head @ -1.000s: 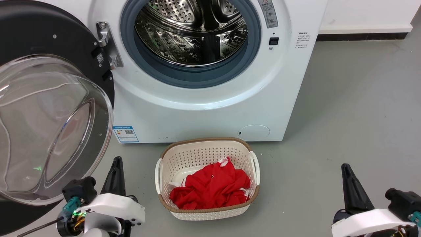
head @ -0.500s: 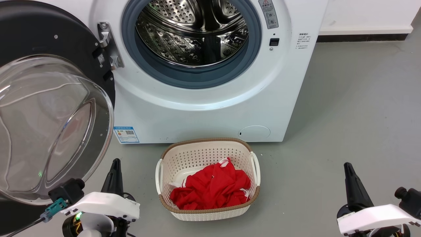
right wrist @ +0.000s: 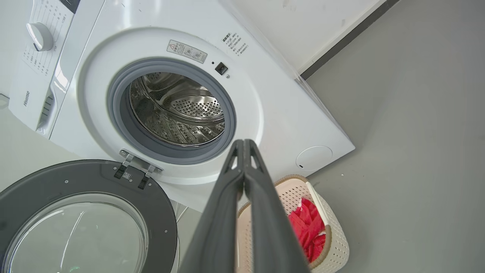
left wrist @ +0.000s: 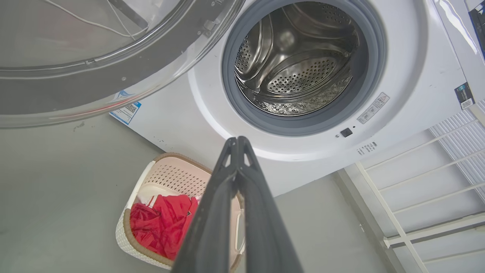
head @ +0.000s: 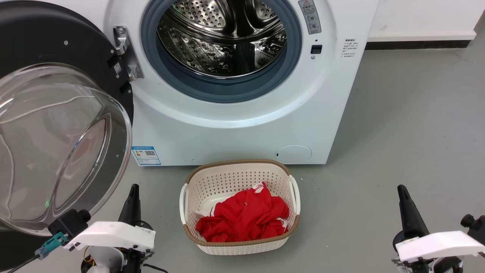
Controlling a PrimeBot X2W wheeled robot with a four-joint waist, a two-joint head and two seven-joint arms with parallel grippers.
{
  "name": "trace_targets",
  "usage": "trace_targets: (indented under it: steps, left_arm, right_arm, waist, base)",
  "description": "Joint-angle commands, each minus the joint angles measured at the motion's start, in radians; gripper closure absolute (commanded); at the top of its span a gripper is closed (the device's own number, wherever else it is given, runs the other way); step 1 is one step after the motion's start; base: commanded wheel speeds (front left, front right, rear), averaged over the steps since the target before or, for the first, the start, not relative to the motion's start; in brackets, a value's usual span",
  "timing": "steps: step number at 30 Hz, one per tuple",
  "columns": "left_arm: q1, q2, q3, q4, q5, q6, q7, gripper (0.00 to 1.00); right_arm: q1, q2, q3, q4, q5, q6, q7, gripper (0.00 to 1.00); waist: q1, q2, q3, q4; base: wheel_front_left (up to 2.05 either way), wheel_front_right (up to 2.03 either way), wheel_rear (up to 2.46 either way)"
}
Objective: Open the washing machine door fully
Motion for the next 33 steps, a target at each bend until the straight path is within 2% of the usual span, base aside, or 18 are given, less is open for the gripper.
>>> trace_targets:
  steps: [1, 33]
  left_arm:
    - [-0.014, 0.002, 0.008, -0.014, -0.029, -0.006, 0.007, 1.00]
    - [-0.011, -0.022, 0.058, -0.016, -0.381, -0.056, 0.097, 1.00]
  right_arm:
    - [-0.031, -0.008, -0.004, -0.006, 0.034, 0.000, 0.004, 1.00]
    - [-0.068, -0.009, -0.025, 0.034, 0.403, 0.000, 0.085, 1.00]
  waist:
    - [0.0000, 0.0000, 0.000, 0.000]
    - [0.0000, 0.0000, -0.007, 0.005]
  base:
    - [0.00, 0.00, 0.00]
    - [0.00, 0.00, 0.00]
